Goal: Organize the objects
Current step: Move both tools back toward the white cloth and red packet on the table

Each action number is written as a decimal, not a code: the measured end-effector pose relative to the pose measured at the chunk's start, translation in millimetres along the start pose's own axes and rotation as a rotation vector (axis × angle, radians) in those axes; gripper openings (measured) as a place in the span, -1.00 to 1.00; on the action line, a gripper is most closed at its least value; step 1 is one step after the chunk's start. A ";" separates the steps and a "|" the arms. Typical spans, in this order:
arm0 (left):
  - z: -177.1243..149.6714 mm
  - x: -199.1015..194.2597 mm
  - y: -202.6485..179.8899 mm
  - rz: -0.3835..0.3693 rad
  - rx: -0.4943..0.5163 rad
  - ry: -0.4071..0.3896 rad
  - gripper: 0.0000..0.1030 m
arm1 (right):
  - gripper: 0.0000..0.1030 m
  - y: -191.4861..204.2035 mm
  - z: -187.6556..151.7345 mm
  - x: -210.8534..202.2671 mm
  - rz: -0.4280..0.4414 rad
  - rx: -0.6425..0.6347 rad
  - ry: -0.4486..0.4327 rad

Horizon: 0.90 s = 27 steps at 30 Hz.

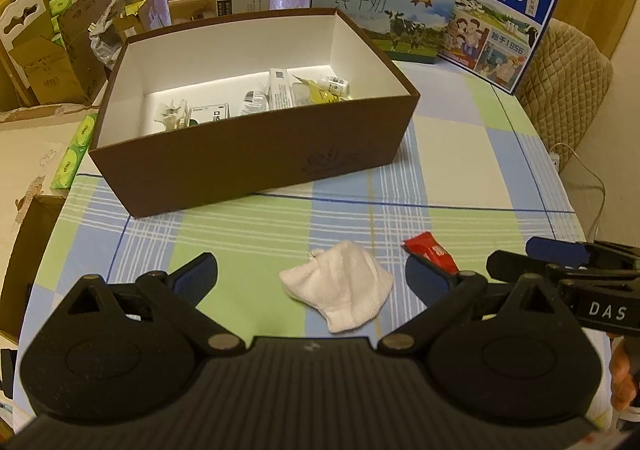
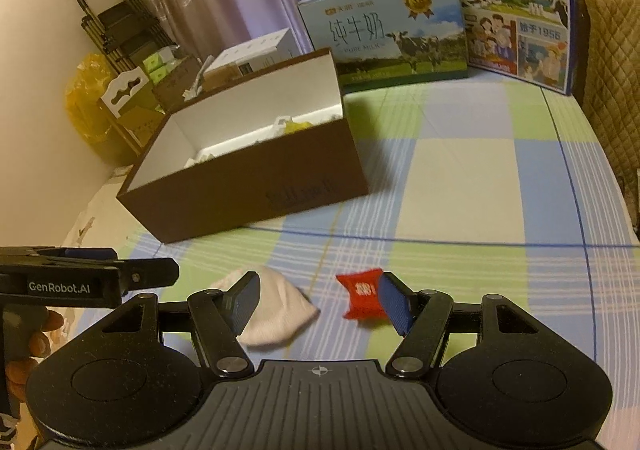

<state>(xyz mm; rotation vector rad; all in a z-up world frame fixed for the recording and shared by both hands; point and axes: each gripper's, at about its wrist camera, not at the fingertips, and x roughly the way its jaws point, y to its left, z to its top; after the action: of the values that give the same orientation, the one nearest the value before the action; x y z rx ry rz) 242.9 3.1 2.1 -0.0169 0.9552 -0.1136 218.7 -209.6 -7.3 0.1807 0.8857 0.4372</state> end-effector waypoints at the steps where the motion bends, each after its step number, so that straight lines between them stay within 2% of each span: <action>1: -1.2 0.5 -1.0 0.001 0.001 0.002 0.92 | 0.22 -1.2 -1.8 0.1 -0.001 0.002 0.004; 27: -26.7 46.2 -13.0 -0.020 0.055 0.093 0.90 | 0.22 -31.1 -27.6 26.8 -0.109 0.001 0.106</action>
<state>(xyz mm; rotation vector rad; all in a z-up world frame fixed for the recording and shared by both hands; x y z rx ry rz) 246.4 -13.7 -50.0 0.0292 1.0450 -0.1603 221.1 -226.4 -53.8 0.1104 0.9948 0.3471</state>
